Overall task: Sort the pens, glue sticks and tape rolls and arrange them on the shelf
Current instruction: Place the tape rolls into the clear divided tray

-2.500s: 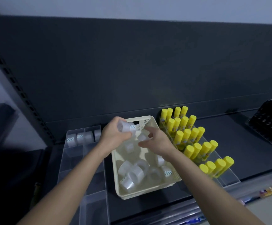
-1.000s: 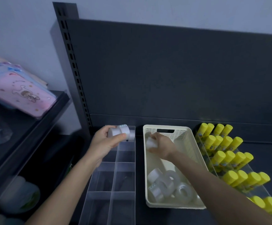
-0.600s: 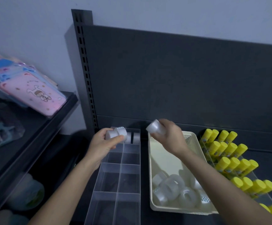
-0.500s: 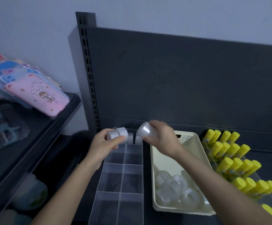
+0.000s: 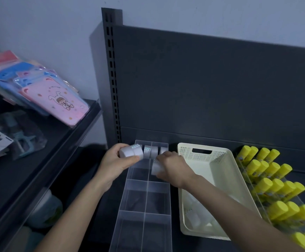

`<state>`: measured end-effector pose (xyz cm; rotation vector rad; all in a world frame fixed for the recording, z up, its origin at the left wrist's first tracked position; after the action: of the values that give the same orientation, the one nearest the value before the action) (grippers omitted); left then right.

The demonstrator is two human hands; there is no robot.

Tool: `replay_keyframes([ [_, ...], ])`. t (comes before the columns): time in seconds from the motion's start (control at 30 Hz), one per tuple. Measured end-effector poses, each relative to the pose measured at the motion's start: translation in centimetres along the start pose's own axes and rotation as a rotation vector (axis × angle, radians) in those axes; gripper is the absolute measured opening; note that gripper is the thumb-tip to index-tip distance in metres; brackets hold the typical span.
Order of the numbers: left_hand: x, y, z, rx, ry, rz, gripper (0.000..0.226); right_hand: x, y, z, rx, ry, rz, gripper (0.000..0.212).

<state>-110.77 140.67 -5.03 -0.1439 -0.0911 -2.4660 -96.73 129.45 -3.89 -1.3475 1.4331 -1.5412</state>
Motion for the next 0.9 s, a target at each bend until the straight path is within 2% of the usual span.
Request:
replay_keyframes([
  [0.27, -0.3, -0.1, 0.0, -0.139, 0.034, -0.030, 0.032, -0.6, 1.3, -0.2, 0.075, -0.010, 0.030, 0.037],
  [0.47, -0.5, 0.6, 0.1, -0.245, 0.029, -0.071, 0.039, -0.4, 0.9, 0.2, 0.044, -0.024, 0.006, 0.025],
  [0.63, -0.8, 0.7, 0.9, -0.490, 0.090, -0.022, 0.040, -0.2, 0.6, 0.5, -0.015, 0.005, 0.011, 0.037],
  [0.77, -1.0, 1.1, 1.6, -0.683, 0.146, -0.089, 0.041, 0.5, -1.1, 1.7, -0.216, 0.004, 0.142, 0.036],
  [0.9, -1.4, 1.6, 2.2, -0.888, 0.144, -0.179, 0.043, 1.4, -2.1, 3.6, -0.280, 0.110, 0.288, 0.030],
])
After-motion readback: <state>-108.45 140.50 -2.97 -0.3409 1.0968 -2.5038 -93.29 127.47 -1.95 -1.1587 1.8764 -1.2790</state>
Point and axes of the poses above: each hand's wrist, its own x-axis away from the middle knuckle, its own y-axis out of the palm, z = x × y, the point moved 7 cm from there along -x, towards the middle knuckle, and after that the axes turned 13 degrees about -z, right-handed, at the moved point
